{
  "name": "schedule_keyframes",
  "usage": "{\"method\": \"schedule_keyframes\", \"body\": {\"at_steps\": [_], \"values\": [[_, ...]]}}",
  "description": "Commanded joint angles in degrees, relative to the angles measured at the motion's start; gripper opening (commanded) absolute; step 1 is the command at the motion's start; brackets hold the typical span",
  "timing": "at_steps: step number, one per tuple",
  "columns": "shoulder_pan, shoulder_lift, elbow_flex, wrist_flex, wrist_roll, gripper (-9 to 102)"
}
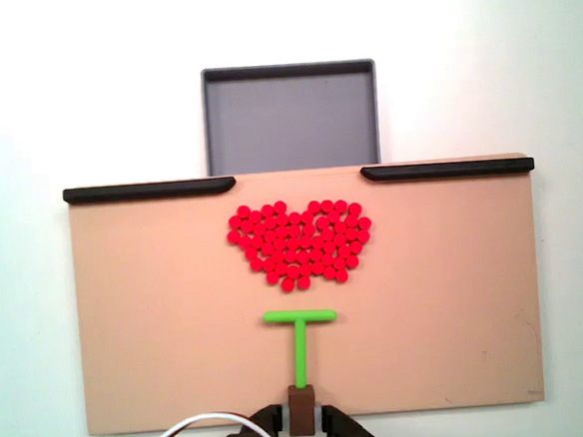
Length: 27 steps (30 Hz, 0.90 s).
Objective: Gather the bottom side granules
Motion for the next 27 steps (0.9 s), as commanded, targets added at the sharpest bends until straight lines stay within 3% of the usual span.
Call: {"method": "schedule_keyframes", "body": {"at_steps": [1,27], "values": [[-0.26,1.49,-0.26,-1.23,0.26,0],[0.26,-1.32,-0.26,-1.49,-0.62,0]]}}
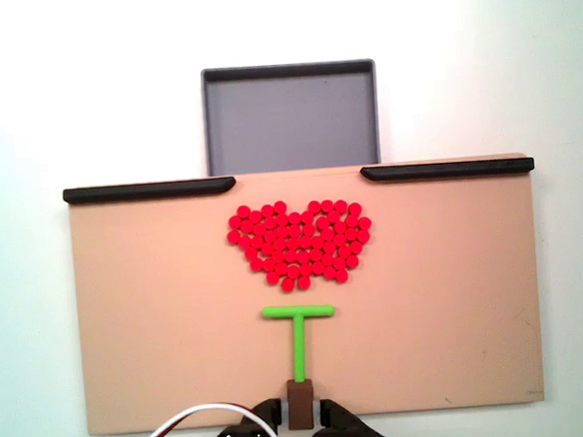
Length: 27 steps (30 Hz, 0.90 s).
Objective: Gather the bottom side granules
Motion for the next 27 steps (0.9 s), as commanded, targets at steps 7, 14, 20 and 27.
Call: {"method": "schedule_keyframes", "body": {"at_steps": [7,14,20,27], "values": [[0.62,-0.62,-0.26,-0.18,-1.23,0],[0.88,-1.14,-0.26,-0.18,-1.67,0],[1.23,-1.32,-0.35,-0.18,-2.20,0],[1.41,-2.11,-0.79,-0.18,-2.37,0]]}}
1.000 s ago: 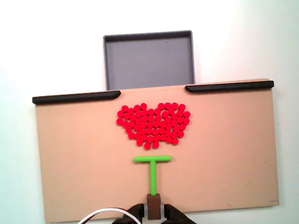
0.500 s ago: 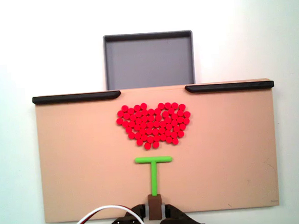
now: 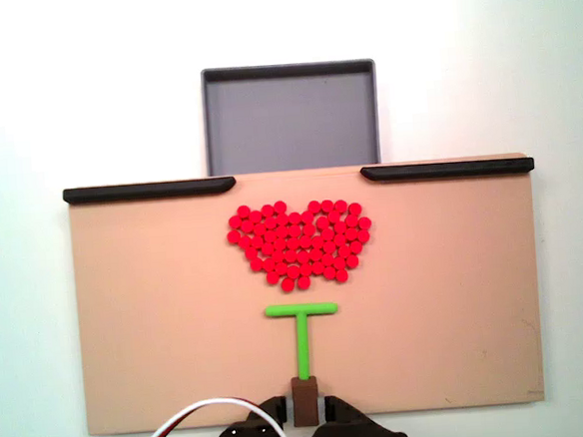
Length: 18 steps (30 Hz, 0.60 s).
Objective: Gather the bottom side granules
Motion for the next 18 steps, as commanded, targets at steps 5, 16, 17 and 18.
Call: {"method": "schedule_keyframes", "body": {"at_steps": [5,16,17,18], "values": [[0.62,-0.53,-0.70,0.35,-0.26,0],[0.70,-1.23,-0.88,0.35,-0.44,0],[0.70,-1.23,-0.88,0.35,-0.44,0],[0.62,-1.32,-0.88,-0.26,-0.18,0]]}}
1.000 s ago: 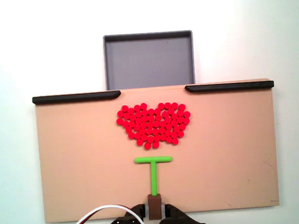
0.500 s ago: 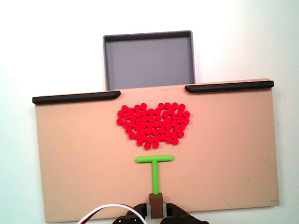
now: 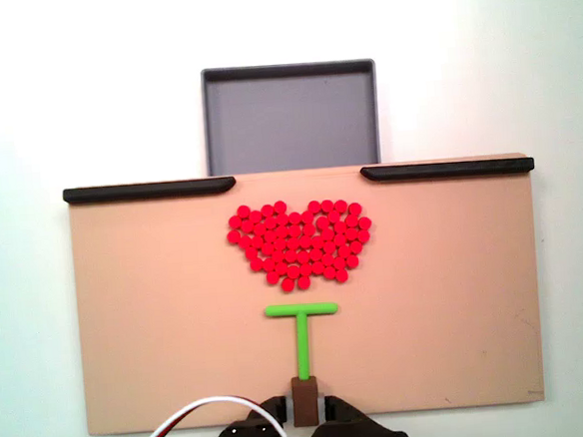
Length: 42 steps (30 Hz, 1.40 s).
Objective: Gather the bottom side granules
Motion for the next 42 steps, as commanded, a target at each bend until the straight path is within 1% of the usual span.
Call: {"method": "schedule_keyframes", "body": {"at_steps": [1,25,42], "values": [[0.00,-0.53,-0.53,-0.79,0.18,0],[-0.18,-2.90,-0.88,-3.52,0.00,0],[-0.18,-6.50,-4.04,-3.60,0.26,0]]}}
